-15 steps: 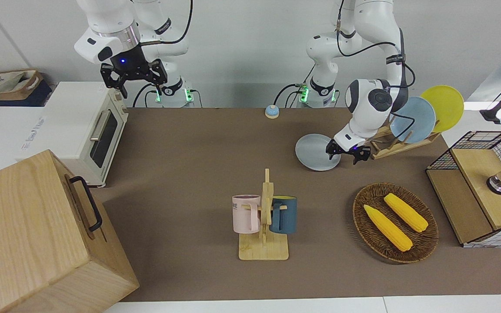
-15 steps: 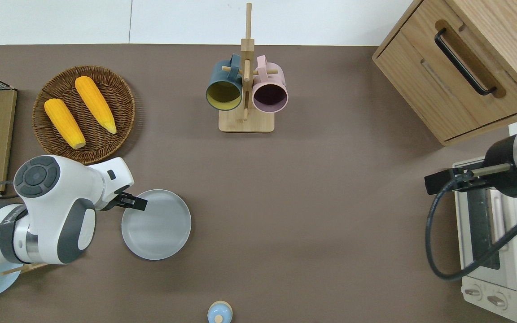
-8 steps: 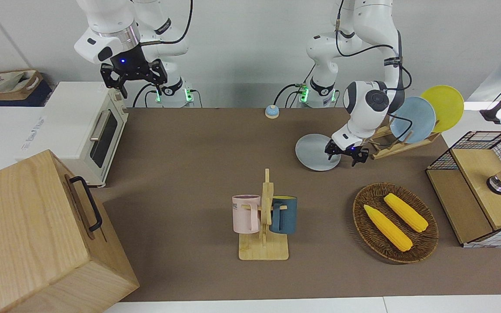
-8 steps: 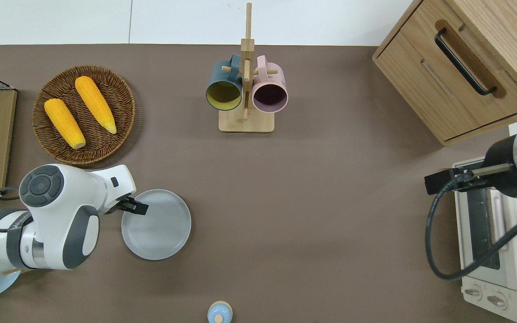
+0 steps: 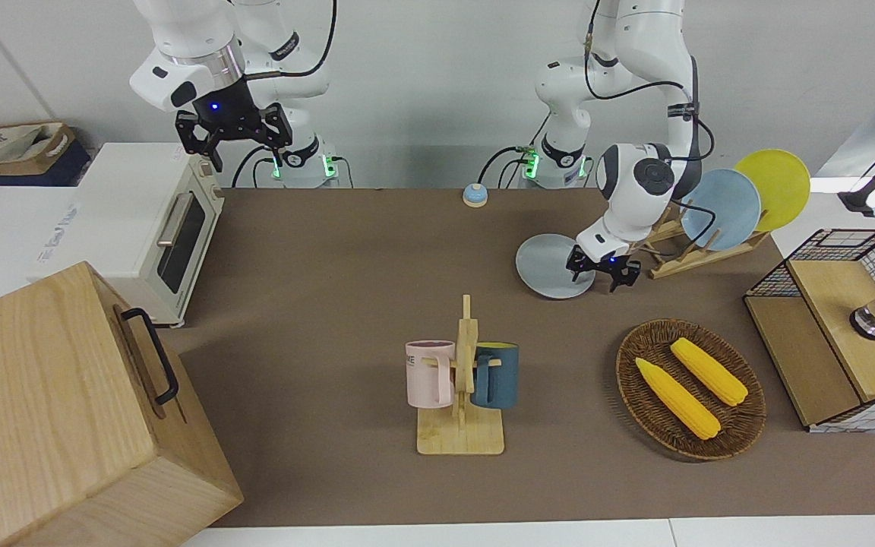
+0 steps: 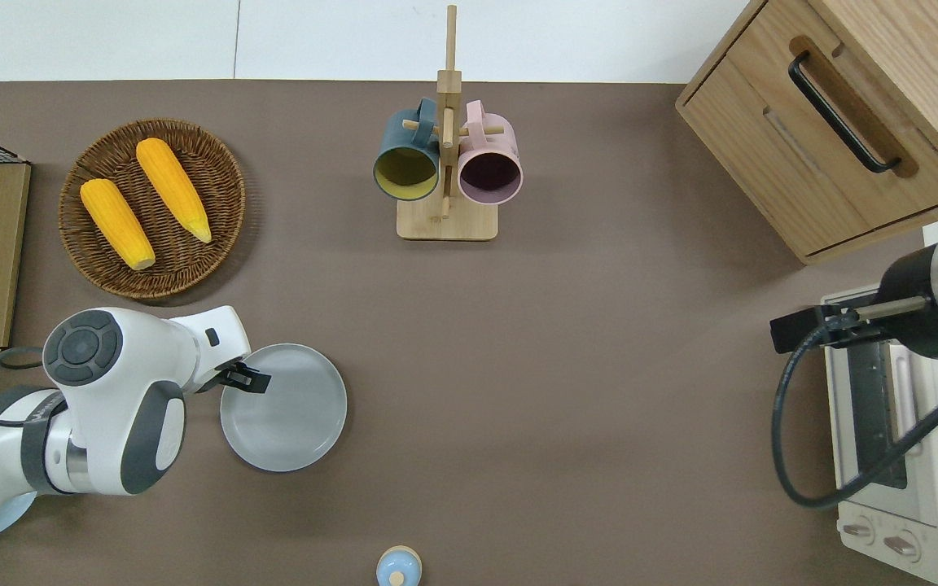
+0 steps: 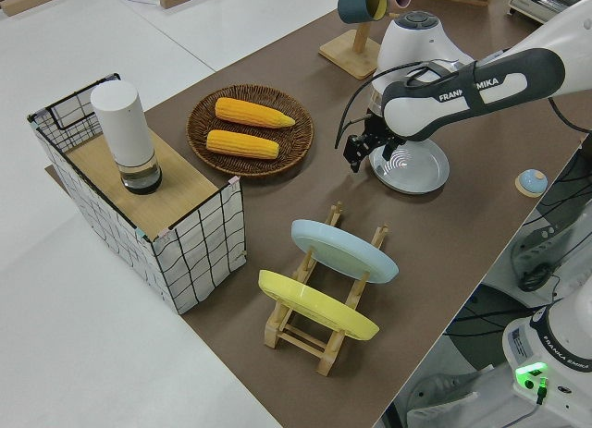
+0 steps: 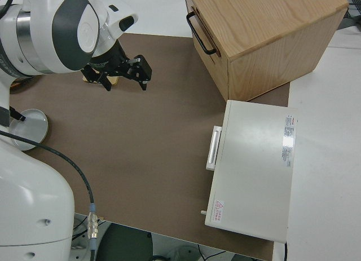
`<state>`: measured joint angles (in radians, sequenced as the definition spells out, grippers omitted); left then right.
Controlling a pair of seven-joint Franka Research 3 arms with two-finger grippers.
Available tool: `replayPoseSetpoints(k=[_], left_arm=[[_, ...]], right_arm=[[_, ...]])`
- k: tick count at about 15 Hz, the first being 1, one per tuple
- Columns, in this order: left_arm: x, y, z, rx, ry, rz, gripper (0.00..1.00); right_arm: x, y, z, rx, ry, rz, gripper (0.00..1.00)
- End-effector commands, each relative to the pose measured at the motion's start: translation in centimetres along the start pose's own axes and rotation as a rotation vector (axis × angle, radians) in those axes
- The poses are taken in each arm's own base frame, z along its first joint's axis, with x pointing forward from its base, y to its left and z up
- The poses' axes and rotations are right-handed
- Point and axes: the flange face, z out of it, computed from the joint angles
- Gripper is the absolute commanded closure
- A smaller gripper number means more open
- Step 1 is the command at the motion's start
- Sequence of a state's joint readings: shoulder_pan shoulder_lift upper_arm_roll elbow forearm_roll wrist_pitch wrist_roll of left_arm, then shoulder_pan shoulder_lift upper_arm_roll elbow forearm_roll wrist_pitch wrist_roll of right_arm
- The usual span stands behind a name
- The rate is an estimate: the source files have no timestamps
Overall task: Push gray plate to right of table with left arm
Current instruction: 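Lower the left gripper against the gray plate's rim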
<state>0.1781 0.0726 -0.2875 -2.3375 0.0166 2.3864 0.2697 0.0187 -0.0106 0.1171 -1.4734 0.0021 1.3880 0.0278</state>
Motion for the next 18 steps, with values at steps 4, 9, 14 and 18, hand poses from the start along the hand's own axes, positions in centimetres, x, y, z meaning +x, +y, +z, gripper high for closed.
replayPoseSetpoints(k=[4,9,14,18], left_arm=[[-0.6,0.1,0.1,0.008,0.019,0.012,0.95],[-0.6,0.1,0.1,0.008,0.019,0.01,1.0],[-0.5,0.3,0.2,0.007,0.017,0.013,1.0],[-0.1,1.6,0.3,0.003,0.015,0.005,1.0]], right_arm=[[-0.4,0.2,-0.4,0.01,-0.002,0.005,0.017],[-0.4,0.2,-0.4,0.01,-0.002,0.005,0.017],[-0.4,0.2,-0.4,0.01,-0.002,0.006,0.017],[-0.4,0.1,-0.4,0.009,-0.002,0.003,0.017]])
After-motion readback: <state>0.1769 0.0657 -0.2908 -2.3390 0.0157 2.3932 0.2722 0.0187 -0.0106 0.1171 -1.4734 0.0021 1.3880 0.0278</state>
